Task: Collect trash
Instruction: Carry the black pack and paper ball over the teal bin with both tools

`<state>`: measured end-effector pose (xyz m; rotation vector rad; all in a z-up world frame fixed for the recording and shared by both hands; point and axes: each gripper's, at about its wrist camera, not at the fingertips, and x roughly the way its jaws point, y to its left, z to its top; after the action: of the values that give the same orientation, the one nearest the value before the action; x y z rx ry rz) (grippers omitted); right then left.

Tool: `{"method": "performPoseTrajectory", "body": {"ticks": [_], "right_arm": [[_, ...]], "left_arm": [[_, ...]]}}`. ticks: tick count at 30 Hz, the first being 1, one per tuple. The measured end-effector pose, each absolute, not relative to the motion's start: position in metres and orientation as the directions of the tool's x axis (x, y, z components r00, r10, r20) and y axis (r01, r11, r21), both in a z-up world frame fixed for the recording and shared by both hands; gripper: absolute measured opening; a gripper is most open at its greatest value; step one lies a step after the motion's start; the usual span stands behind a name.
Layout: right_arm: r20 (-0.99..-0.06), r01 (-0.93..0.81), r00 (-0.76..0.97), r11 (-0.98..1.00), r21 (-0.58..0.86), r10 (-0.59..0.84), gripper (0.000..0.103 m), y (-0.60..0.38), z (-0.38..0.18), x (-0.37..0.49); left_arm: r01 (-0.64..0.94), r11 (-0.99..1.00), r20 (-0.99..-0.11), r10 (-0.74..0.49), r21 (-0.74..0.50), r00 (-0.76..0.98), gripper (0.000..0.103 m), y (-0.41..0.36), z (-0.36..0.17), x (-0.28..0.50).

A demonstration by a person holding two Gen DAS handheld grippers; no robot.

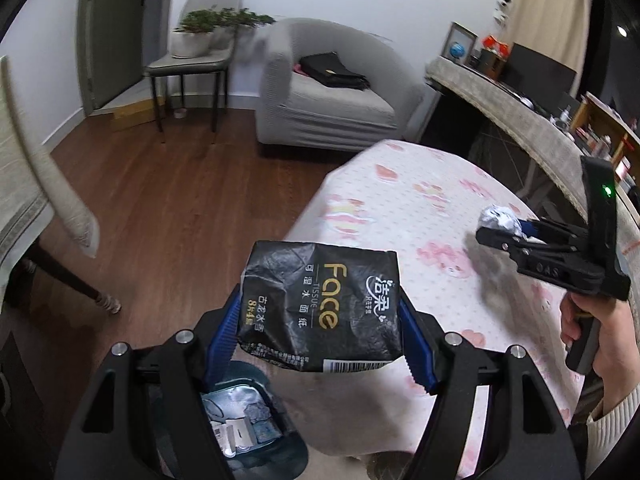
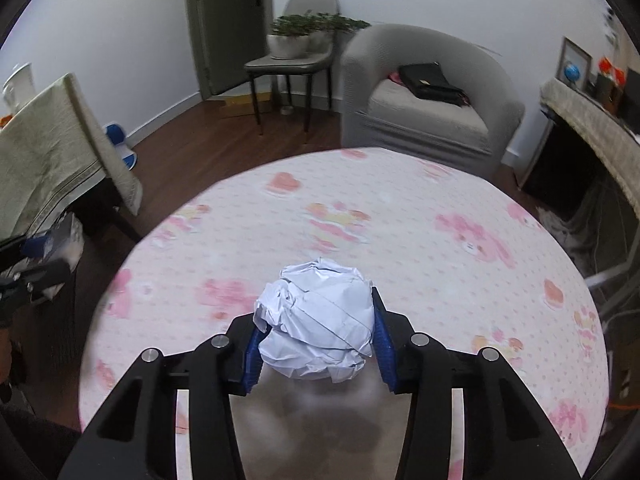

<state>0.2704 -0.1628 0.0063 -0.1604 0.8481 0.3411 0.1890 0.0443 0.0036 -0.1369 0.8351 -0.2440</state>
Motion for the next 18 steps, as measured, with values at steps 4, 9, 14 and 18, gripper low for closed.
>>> {"method": "performPoseTrajectory", "body": {"ticks": [4, 9, 14, 18], "right_arm": [[-0.761, -0.403, 0.597, 0.915, -0.012, 0.254, 0.047, -0.138, 0.007, 0.263], [-0.756, -0.459, 0.584, 0.888, -0.007, 0.296, 0.047, -0.105, 0.013, 0.252], [-0.747, -0.512, 0.570, 0.859, 0.002, 0.342, 0.047, -0.075, 0.023, 0.242], [-0.744, -0.539, 0.557, 0.842, 0.013, 0.368, 0.047, -0.056, 0.026, 0.237]], "left_arm": [[0.135, 0.969, -0.710, -0.245, -0.208, 0.661, 0.073, 0.059, 0.004, 0.182], [0.105, 0.978, -0.723, -0.204, -0.180, 0.660, 0.073, 0.078, -0.004, 0.172], [0.082, 0.986, -0.730, -0.164, -0.146, 0.663, 0.073, 0.097, -0.011, 0.160], [0.066, 0.988, -0.751, -0.148, -0.138, 0.643, 0.073, 0.109, -0.023, 0.154]]}}
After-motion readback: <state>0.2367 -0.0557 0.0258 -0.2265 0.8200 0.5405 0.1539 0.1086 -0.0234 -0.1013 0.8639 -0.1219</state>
